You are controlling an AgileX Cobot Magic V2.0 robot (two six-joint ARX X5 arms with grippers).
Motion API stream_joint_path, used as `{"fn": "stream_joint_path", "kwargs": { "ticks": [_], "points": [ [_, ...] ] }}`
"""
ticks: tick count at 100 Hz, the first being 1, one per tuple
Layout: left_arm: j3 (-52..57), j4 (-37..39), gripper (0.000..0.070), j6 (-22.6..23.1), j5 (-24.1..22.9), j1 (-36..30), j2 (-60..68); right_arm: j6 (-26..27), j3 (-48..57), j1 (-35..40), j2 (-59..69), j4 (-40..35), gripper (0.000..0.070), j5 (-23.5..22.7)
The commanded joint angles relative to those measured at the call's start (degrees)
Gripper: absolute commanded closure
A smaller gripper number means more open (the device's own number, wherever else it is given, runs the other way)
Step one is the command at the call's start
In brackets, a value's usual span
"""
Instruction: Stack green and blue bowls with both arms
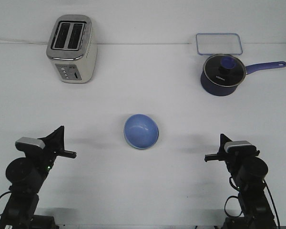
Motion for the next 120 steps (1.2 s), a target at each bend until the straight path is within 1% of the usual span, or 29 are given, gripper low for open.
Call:
{"fn": "stream_joint_path", "kwargs": {
  "ticks": [1,39,57,63,77,87,102,120],
  "points": [
    [-1.11,0.87,0.0689,0.33,-0.24,0.0,-2.6,0.66,0.0,0.04,0.26,0.59,0.0693,0.02],
    [-16.28,0.96,0.0689,0.52,-0.24,0.13,-23.34,0.66,0.0,0.04,0.26,0.59,0.0693,0.02],
    [-21.92,1.01,0.0689,0.5,-0.24,0.13,-31.12,0.66,0.0,0.04,0.26,0.59,0.0693,0.02],
    [-23.17,2.27,0.0689,0.5,-0.24,0.17,-30.93,0.66,0.0,0.04,0.26,0.61,0.0693,0.02],
    [-24.13,2.34,0.0689,0.57,-0.26,0.28,-30.93,0.66,0.0,0.04,0.26,0.7,0.0693,0.02],
    [-24.39,2.34,0.0689,1.9,-0.35,0.68,-30.93,0.66,0.02,0.04,0.26,0.72,0.0693,0.02],
    [-25.22,2.71,0.0689,2.25,-2.36,0.81,-30.93,0.66,0.0,0.04,0.26,0.72,0.0693,0.02],
    [-25.42,2.89,0.0689,2.27,-2.67,0.81,-30.93,0.66,0.0,0.04,0.26,0.72,0.0693,0.02]
  ]
}}
